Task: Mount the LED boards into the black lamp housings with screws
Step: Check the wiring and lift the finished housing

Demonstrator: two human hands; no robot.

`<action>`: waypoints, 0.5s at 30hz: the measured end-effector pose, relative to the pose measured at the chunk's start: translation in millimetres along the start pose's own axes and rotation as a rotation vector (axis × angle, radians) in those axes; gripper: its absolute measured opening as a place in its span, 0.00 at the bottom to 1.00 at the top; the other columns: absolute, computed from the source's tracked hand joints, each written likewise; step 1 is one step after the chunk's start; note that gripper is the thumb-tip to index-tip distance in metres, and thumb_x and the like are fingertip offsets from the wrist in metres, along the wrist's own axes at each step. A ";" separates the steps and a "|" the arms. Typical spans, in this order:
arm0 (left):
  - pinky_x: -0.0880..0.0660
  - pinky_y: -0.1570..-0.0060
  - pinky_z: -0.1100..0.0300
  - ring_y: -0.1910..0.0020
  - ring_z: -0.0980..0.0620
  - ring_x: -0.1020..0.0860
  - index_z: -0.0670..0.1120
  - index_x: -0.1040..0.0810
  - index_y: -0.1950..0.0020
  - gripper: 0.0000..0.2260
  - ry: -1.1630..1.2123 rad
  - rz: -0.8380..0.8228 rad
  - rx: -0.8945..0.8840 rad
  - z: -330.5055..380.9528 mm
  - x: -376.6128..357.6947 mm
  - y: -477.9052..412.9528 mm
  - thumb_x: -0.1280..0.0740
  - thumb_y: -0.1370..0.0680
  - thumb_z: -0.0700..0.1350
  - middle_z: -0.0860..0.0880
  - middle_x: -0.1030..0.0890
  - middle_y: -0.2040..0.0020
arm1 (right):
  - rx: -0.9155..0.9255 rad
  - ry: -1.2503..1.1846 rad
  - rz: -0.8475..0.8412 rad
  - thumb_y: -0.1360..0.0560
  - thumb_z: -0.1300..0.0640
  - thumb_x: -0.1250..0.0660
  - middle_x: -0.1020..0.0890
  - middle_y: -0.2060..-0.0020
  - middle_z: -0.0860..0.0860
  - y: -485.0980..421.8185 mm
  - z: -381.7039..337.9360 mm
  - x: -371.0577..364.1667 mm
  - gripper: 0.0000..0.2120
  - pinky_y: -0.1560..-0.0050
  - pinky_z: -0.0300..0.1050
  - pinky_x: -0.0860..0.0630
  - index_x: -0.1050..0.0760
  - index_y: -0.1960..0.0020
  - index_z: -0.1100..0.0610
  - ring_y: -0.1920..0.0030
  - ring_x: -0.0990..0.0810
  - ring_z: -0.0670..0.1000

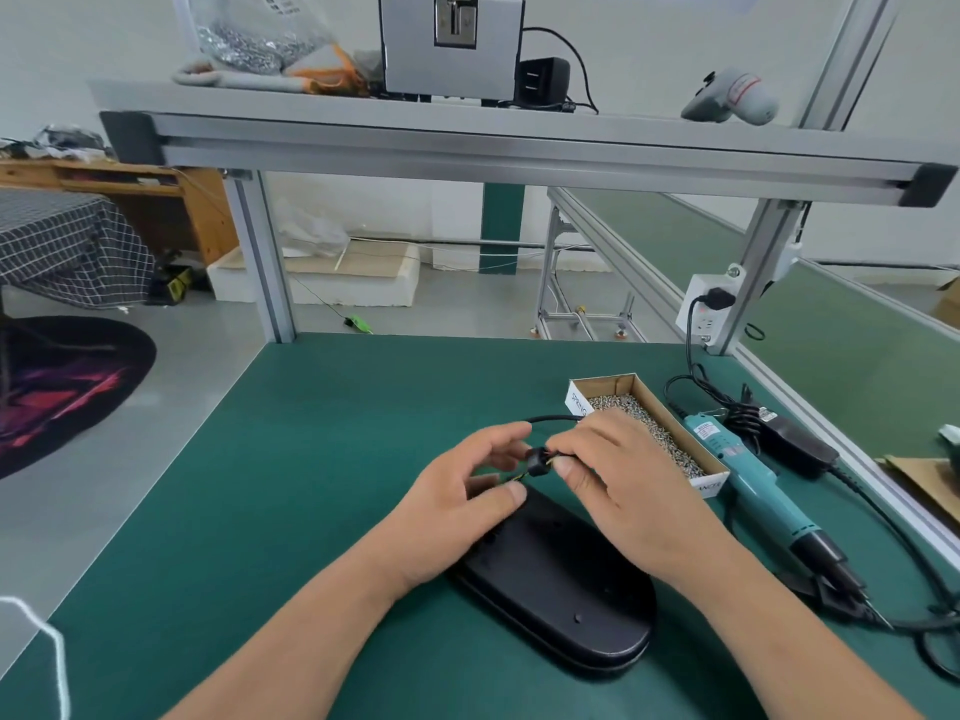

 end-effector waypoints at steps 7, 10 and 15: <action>0.27 0.31 0.61 0.31 0.53 0.21 0.58 0.23 0.27 0.18 -0.136 0.089 -0.115 5.6 -11.3 0.2 0.30 0.17 0.50 0.60 0.17 0.35 | -0.051 -0.026 0.030 0.20 0.61 0.28 0.20 0.55 0.47 -0.1 -5.2 0.5 0.03 0.52 0.50 0.27 0.19 0.47 0.58 0.53 0.24 0.52; 0.25 0.37 0.63 0.36 0.55 0.19 0.59 0.19 0.33 0.13 -0.207 0.103 -0.107 6.0 -12.0 0.3 0.30 0.17 0.50 0.61 0.16 0.39 | -0.020 0.087 0.077 0.21 0.59 0.27 0.17 0.57 0.49 0.1 -10.1 -0.8 0.02 0.53 0.57 0.23 0.18 0.49 0.58 0.56 0.20 0.57; 0.22 0.45 0.58 0.47 0.56 0.18 0.59 0.17 0.43 0.06 -0.226 0.140 -0.016 3.2 -12.6 -0.2 0.31 0.19 0.54 0.59 0.15 0.47 | 0.033 0.156 0.115 0.19 0.57 0.31 0.20 0.58 0.47 -0.6 -10.9 -5.7 0.05 0.52 0.58 0.26 0.19 0.52 0.55 0.55 0.21 0.56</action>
Point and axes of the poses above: each hand's wrist, its own y-axis away from the middle knuckle, its own x-axis out of the back of the hand, z = x × y, the point moved 3 cm from there along -y, towards the middle knuckle
